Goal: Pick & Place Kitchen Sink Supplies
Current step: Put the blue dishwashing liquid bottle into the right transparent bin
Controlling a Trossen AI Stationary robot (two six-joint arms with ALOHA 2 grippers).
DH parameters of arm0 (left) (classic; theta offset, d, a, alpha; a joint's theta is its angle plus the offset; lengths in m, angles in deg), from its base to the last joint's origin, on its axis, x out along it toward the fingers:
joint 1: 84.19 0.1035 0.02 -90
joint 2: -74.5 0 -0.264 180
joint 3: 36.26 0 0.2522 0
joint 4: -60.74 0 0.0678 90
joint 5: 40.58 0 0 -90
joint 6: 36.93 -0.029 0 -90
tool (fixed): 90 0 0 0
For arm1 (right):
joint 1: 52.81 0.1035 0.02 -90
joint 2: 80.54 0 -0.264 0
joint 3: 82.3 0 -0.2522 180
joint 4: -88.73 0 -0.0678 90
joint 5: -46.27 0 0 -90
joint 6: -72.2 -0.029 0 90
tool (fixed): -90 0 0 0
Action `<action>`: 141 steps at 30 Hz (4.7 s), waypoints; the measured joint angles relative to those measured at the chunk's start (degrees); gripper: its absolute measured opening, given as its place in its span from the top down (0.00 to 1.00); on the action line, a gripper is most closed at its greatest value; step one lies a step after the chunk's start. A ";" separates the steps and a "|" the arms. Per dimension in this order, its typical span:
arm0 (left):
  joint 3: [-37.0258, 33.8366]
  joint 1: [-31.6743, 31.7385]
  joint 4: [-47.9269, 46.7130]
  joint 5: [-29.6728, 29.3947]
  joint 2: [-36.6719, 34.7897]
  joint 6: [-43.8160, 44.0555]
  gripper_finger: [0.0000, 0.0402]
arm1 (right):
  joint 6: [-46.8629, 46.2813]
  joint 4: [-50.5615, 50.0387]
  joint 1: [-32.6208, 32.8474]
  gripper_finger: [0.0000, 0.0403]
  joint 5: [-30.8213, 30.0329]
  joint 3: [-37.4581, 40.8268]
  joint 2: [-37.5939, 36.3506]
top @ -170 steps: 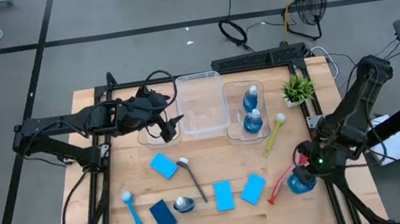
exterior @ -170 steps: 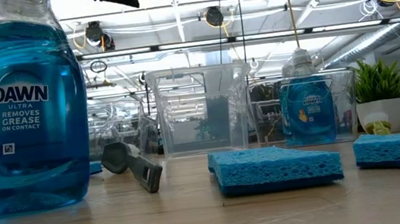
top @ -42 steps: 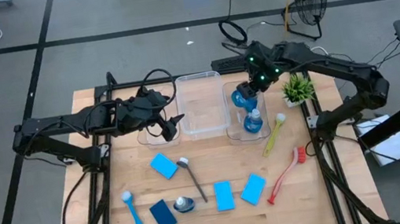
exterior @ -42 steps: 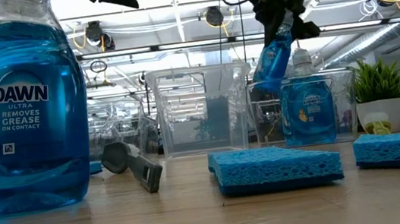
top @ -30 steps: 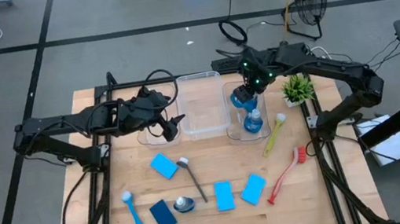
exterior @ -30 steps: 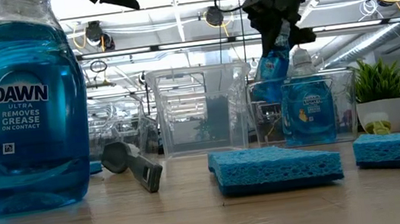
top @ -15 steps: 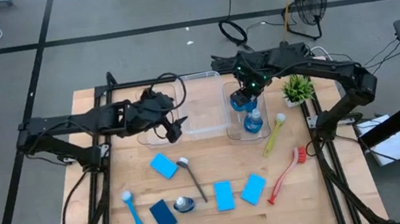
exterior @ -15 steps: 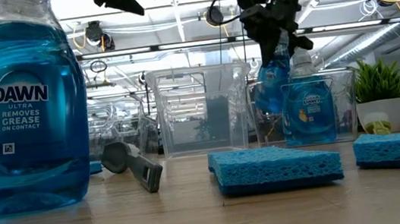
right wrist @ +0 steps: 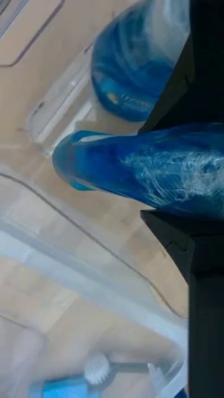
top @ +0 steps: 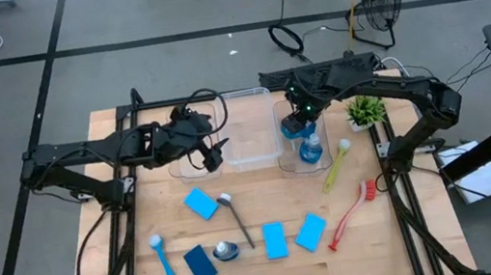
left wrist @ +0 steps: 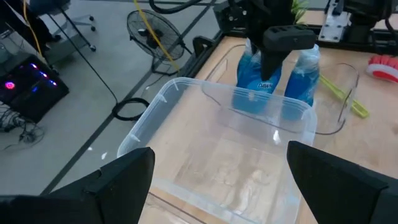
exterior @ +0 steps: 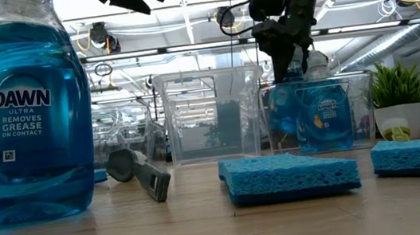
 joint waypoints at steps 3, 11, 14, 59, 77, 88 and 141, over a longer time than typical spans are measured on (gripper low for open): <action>0.00 0.00 0.02 0.04 0.00 0.00 0.09 | 0.13 -0.33 0.00 0.60 -0.05 0.00 0.01; -7.53 0.00 7.81 0.11 -7.49 -0.89 0.09 | 1.03 0.52 0.00 0.60 -0.19 0.29 0.00; -14.26 0.00 13.30 1.03 -13.84 -0.37 0.09 | 0.77 0.95 0.00 0.60 -0.04 1.56 -0.03; -30.08 -0.76 18.95 1.55 -30.47 2.08 0.09 | 0.79 3.26 0.02 0.49 3.24 3.68 -0.08; -30.08 -0.76 18.93 1.55 -30.47 1.85 0.09 | 1.01 3.22 0.01 0.48 3.22 3.69 -0.33; -30.06 -0.76 18.95 1.55 -30.47 2.10 0.09 | 0.15 2.62 -0.02 0.48 2.10 4.03 -4.83; -30.05 -0.76 18.97 1.62 -30.47 7.10 0.09 | 3.09 13.52 0.02 0.48 8.88 3.67 -37.94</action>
